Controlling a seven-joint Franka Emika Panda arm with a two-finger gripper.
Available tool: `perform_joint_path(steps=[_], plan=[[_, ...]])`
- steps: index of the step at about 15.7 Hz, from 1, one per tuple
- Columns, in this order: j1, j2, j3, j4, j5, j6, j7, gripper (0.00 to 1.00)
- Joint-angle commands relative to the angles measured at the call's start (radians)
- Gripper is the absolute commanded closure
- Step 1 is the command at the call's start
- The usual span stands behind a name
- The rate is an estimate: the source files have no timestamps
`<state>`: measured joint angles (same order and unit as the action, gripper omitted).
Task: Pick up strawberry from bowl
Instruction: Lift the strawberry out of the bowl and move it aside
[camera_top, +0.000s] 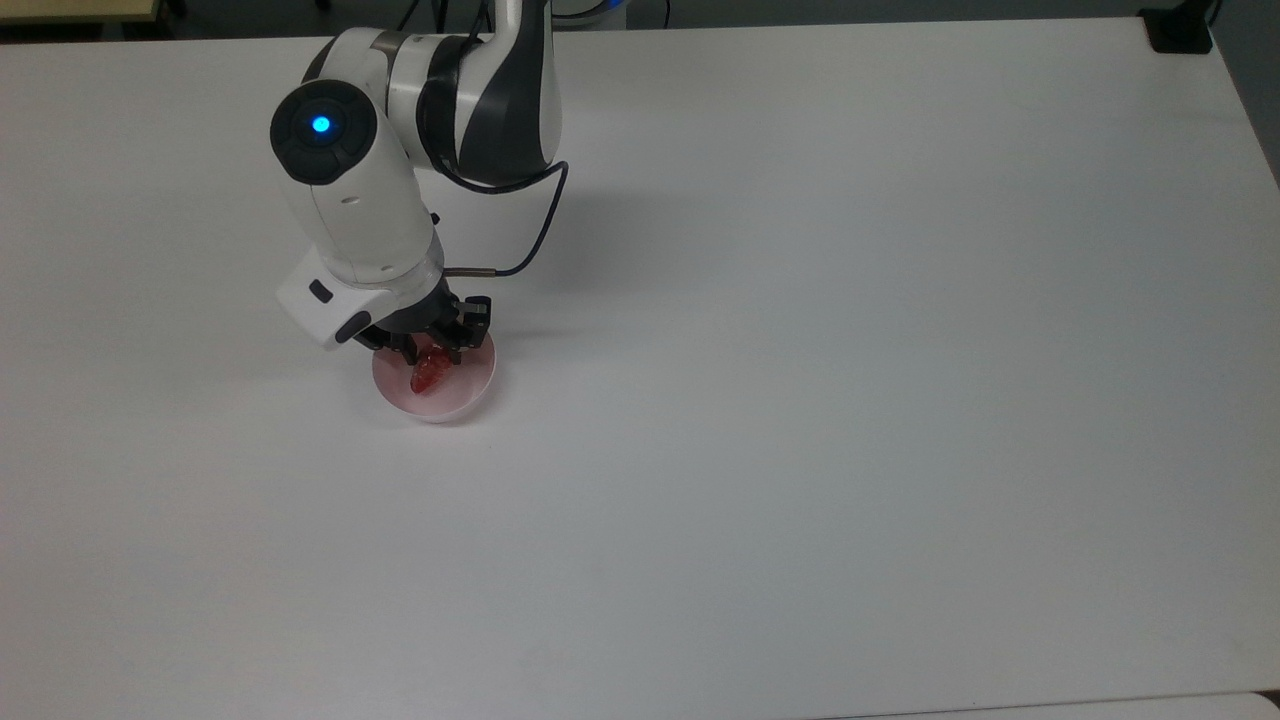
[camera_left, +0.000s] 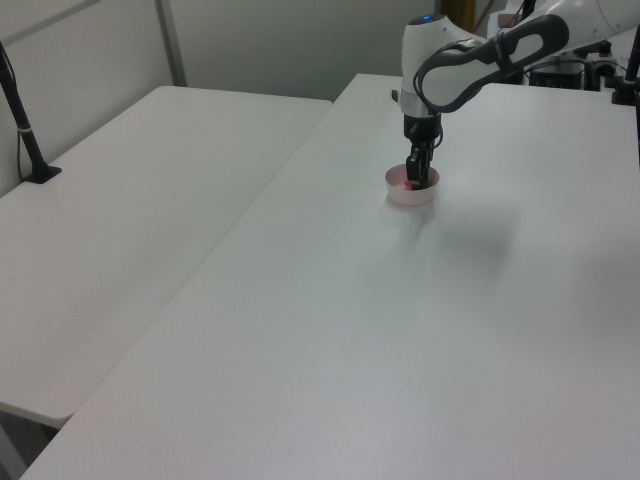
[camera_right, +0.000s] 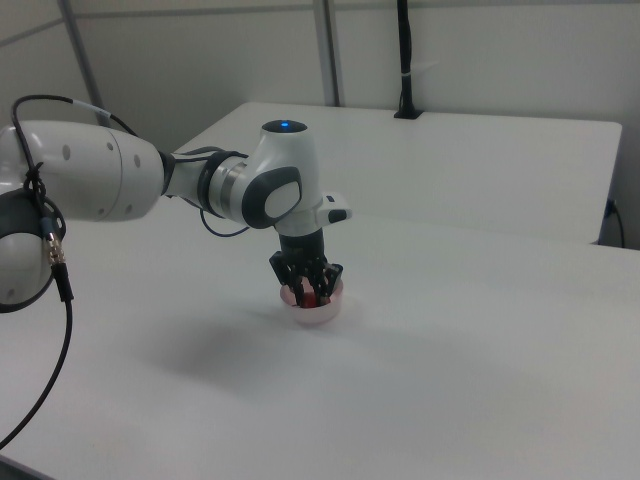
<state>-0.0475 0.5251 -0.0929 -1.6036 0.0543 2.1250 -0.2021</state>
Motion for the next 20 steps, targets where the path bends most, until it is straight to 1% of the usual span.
perform_joint_path(steps=[1, 6, 7, 10, 14, 17, 19, 20], plan=[[0.011, -0.022, -0.008, -0.021, -0.011, -0.022, -0.007, 0.63], [0.008, -0.030, -0.008, -0.007, -0.007, -0.020, 0.001, 0.63], [0.008, -0.033, -0.008, 0.010, -0.001, -0.025, 0.004, 0.63], [0.006, -0.060, -0.008, 0.023, 0.013, -0.027, 0.009, 0.63], [0.002, -0.092, -0.008, 0.060, 0.073, -0.054, 0.007, 0.63], [-0.015, -0.093, -0.017, 0.102, 0.128, -0.044, 0.003, 0.63], [-0.031, -0.082, -0.031, 0.128, 0.130, -0.021, -0.002, 0.62], [-0.043, -0.071, -0.031, 0.129, 0.131, 0.025, -0.002, 0.62]])
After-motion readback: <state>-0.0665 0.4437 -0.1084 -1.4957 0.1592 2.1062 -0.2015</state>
